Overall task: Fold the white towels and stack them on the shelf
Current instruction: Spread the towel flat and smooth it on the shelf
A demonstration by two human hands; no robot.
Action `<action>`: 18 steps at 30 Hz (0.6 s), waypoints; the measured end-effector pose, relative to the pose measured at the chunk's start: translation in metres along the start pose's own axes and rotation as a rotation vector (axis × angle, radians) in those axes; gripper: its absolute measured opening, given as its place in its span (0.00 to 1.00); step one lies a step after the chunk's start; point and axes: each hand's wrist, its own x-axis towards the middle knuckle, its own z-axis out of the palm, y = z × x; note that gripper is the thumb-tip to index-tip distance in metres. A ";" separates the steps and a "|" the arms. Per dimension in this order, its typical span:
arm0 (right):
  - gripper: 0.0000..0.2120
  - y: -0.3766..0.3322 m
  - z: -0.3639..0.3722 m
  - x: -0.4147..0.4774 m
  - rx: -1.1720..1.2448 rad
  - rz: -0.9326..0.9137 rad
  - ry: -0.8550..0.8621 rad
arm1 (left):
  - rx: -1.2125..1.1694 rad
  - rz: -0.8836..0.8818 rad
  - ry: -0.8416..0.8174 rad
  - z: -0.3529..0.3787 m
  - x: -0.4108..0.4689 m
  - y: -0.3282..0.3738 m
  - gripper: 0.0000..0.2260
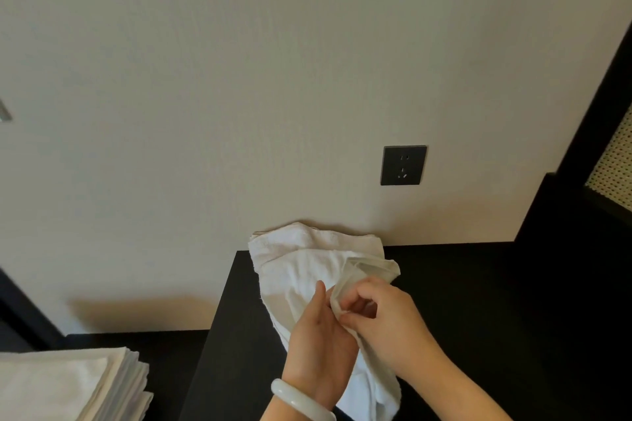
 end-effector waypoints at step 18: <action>0.09 0.011 -0.018 -0.010 -0.097 -0.027 0.063 | 0.044 0.036 0.025 0.010 0.003 0.000 0.29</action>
